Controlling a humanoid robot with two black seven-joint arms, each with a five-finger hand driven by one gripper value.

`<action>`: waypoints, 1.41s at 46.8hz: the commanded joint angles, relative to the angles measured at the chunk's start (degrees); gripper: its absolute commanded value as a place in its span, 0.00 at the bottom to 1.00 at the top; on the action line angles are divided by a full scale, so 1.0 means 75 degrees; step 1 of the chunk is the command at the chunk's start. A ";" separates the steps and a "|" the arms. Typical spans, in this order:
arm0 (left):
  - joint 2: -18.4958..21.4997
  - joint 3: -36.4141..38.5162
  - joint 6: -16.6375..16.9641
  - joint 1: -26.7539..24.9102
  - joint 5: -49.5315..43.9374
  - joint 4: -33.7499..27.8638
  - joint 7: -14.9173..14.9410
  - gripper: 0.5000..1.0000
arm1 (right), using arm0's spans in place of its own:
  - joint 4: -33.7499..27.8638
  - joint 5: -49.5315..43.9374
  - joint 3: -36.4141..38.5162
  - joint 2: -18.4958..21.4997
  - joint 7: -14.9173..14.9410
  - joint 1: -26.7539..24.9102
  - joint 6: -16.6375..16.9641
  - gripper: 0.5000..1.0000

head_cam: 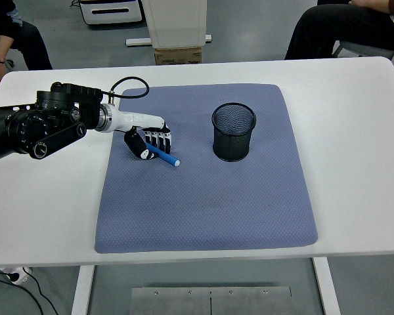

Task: Left hand places marker in pen holder

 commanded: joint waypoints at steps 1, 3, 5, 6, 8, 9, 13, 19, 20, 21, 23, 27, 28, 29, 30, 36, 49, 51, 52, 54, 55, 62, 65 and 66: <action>0.0011 0.0000 -0.0003 0.0000 -0.0001 0.0000 0.0000 0.00 | 0.0000 -0.0001 0.0000 0.0000 0.0000 0.0000 0.0009 1.00; 0.0011 0.0000 -0.0015 0.0000 -0.0013 0.0000 -0.0012 0.00 | 0.0000 -0.0001 0.0000 0.0000 0.0000 0.0000 -0.0003 1.00; 0.0011 0.0000 -0.0026 -0.0012 -0.0024 0.0000 -0.0012 0.00 | 0.0000 0.0011 0.0000 0.0000 0.0000 0.0000 -0.0003 1.00; 0.0011 0.0000 -0.0026 -0.0012 -0.0036 0.0000 -0.0012 0.00 | 0.0000 -0.0001 0.0000 0.0000 0.0000 0.0000 -0.0003 1.00; 0.0011 0.0000 -0.0026 -0.0012 -0.0048 0.0000 -0.0012 0.00 | 0.0000 -0.0001 0.0000 0.0000 0.0000 0.0000 -0.0003 1.00; 0.0011 0.0000 -0.0038 -0.0012 -0.0059 0.0000 -0.0023 0.00 | 0.0000 -0.0001 0.0000 0.0000 0.0000 0.0000 -0.0003 1.00; 0.0011 0.0000 -0.0038 -0.0024 -0.0095 0.0000 -0.0024 0.00 | 0.0000 -0.0001 0.0000 0.0000 0.0000 0.0000 -0.0003 1.00; 0.0011 -0.0012 -0.0038 -0.0035 -0.0118 0.0000 -0.0035 0.00 | 0.0000 -0.0001 0.0000 0.0000 0.0000 0.0000 -0.0002 1.00; 0.0011 -0.0012 -0.0038 -0.0035 -0.0118 0.0000 -0.0035 0.00 | 0.0000 -0.0001 0.0000 0.0000 0.0000 0.0000 -0.0003 1.00; 0.0011 -0.0024 -0.0038 -0.0047 -0.0118 0.0000 -0.0035 0.00 | 0.0000 -0.0001 0.0000 0.0000 0.0000 0.0000 -0.0003 1.00; 0.0011 -0.0024 -0.0038 -0.0047 -0.0130 0.0000 -0.0047 0.00 | 0.0000 -0.0001 0.0000 0.0000 0.0000 0.0000 -0.0003 1.00; 0.0011 -0.0035 -0.0050 -0.0047 -0.0153 0.0000 -0.0059 0.00 | 0.0000 0.0011 0.0000 0.0000 0.0000 0.0000 -0.0003 1.00; 0.0011 -0.0035 -0.0050 -0.0047 -0.0188 0.0000 -0.0059 0.00 | 0.0000 -0.0001 0.0000 0.0000 0.0000 0.0000 -0.0003 1.00; 0.0011 -0.0035 -0.0050 -0.0047 -0.0223 0.0000 -0.0059 0.00 | 0.0000 -0.0001 0.0000 0.0000 0.0000 0.0000 -0.0003 1.00; 0.0011 -0.0035 -0.0050 -0.0047 -0.0270 0.0000 -0.0059 0.00 | 0.0000 0.0011 0.0000 0.0000 0.0000 0.0000 -0.0003 1.00; 0.0023 -0.0035 -0.0050 -0.0059 -0.0516 0.0000 -0.0059 0.00 | 0.0000 -0.0001 0.0000 0.0000 0.0000 0.0000 -0.0002 1.00; 0.0035 -0.0059 -0.0050 -0.0141 -0.0692 0.0000 -0.0070 0.00 | 0.0000 -0.0001 0.0000 0.0000 0.0000 0.0000 -0.0002 1.00; 0.0035 -0.0059 -0.0050 -0.0152 -0.0692 0.0000 -0.0070 0.00 | 0.0000 -0.0001 0.0000 0.0000 0.0000 0.0000 -0.0003 1.00; 0.0035 -0.0059 -0.0050 -0.0152 -0.0692 0.0000 -0.0070 0.00 | 0.0000 -0.0001 0.0000 0.0000 0.0000 0.0000 -0.0003 1.00; 0.0035 -0.0059 -0.0050 -0.0164 -0.0692 0.0000 -0.0070 0.00 | 0.0000 -0.0001 0.0000 0.0000 0.0000 0.0000 -0.0003 1.00; 0.0035 -0.0059 -0.0050 -0.0164 -0.0692 0.0000 -0.0070 0.00 | 0.0000 -0.0001 0.0000 0.0000 0.0000 -0.0012 -0.0003 1.00; 0.0046 -0.0082 -0.0050 -0.0211 -0.0716 0.0000 -0.0082 0.00 | 0.0000 -0.0001 0.0000 0.0000 0.0000 0.0000 -0.0003 1.00; 0.0046 -0.0082 -0.0062 -0.0234 -0.0856 0.0000 -0.0082 0.00 | 0.0000 -0.0001 0.0000 0.0000 0.0000 0.0000 -0.0003 1.00; 0.0046 -0.0082 -0.0062 -0.0246 -0.0914 0.0000 -0.0082 0.00 | 0.0000 -0.0001 0.0000 0.0000 0.0000 0.0000 -0.0003 1.00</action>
